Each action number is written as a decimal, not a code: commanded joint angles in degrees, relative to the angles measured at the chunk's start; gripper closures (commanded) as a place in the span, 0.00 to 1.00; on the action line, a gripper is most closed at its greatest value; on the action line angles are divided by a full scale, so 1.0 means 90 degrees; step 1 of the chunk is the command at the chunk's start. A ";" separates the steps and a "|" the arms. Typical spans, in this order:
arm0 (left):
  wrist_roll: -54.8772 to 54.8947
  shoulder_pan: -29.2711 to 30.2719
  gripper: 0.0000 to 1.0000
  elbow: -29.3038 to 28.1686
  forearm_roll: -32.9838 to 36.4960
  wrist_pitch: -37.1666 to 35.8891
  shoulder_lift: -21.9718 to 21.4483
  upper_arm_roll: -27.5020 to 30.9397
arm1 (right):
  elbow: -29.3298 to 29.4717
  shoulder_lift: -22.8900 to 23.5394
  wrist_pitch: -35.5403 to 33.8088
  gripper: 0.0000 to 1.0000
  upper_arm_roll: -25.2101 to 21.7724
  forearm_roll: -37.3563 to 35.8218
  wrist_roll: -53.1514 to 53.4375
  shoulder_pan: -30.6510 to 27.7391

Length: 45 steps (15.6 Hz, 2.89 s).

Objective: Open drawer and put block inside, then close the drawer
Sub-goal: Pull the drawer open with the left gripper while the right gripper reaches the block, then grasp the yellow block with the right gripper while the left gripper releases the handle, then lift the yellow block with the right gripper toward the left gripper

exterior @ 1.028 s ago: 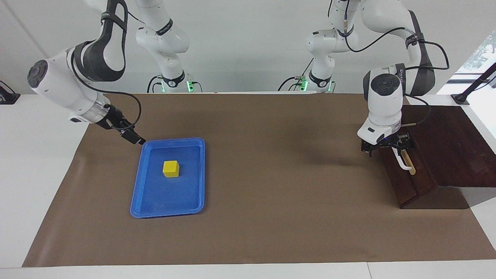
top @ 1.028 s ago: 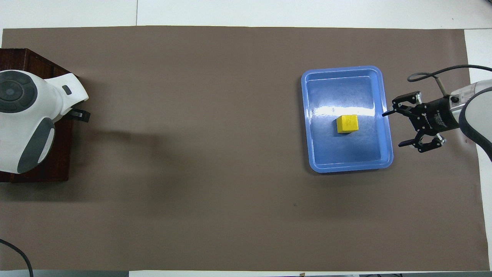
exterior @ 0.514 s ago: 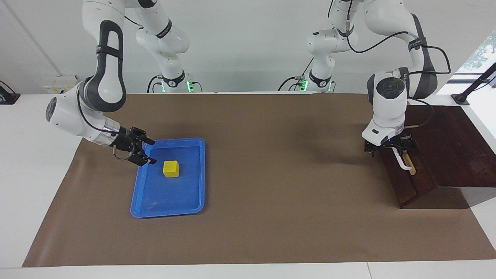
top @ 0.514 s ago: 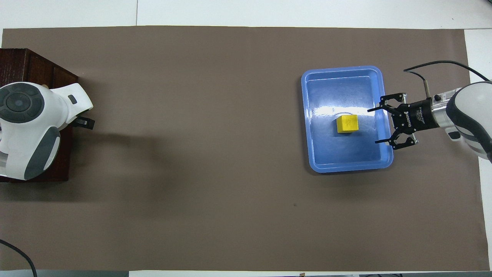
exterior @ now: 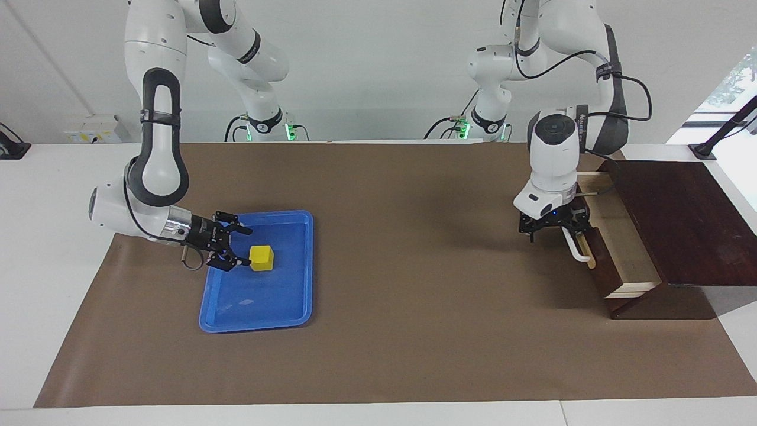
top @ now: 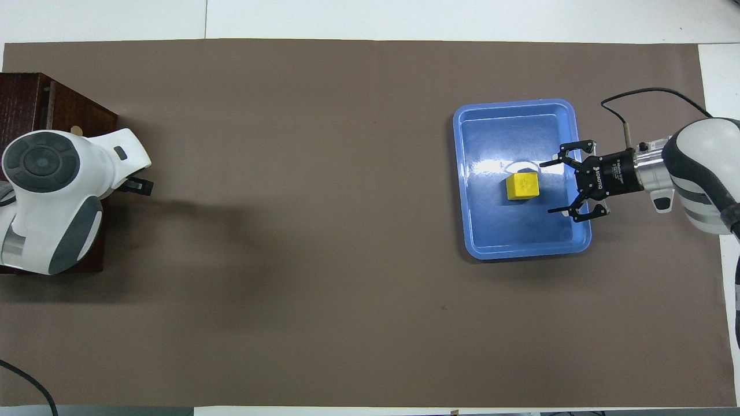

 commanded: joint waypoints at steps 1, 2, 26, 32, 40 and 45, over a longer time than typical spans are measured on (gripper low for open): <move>-0.0145 -0.0355 0.00 -0.0104 -0.0276 0.0062 -0.0113 0.0037 | 0.0016 0.0091 0.0238 0.00 0.0014 0.0190 0.0009 0.0052; -0.0145 -0.0365 0.00 -0.0104 -0.0325 0.0072 -0.0103 0.0037 | -0.0052 0.0091 0.0365 0.00 0.0014 0.0199 -0.0069 0.0091; -0.4702 -0.1224 0.00 0.3121 -0.2190 -0.3973 -0.0395 0.0047 | -0.0150 0.0169 0.0669 0.43 0.0014 0.0424 -0.0411 0.0189; -0.7054 -0.1234 0.00 0.1938 -0.2317 -0.3026 -0.0884 0.0037 | -0.0121 0.0169 0.0796 1.00 0.0014 0.0414 -0.0402 0.0257; -1.0855 -0.1429 0.00 0.2190 -0.2386 -0.2311 0.0003 0.0047 | 0.1205 0.0296 0.0065 1.00 0.0014 0.0113 0.0855 0.0813; -1.2165 -0.1740 0.00 0.3117 -0.2366 -0.2409 0.0794 0.0047 | 0.1919 0.0189 0.0112 1.00 0.0024 -0.0074 0.2573 0.2012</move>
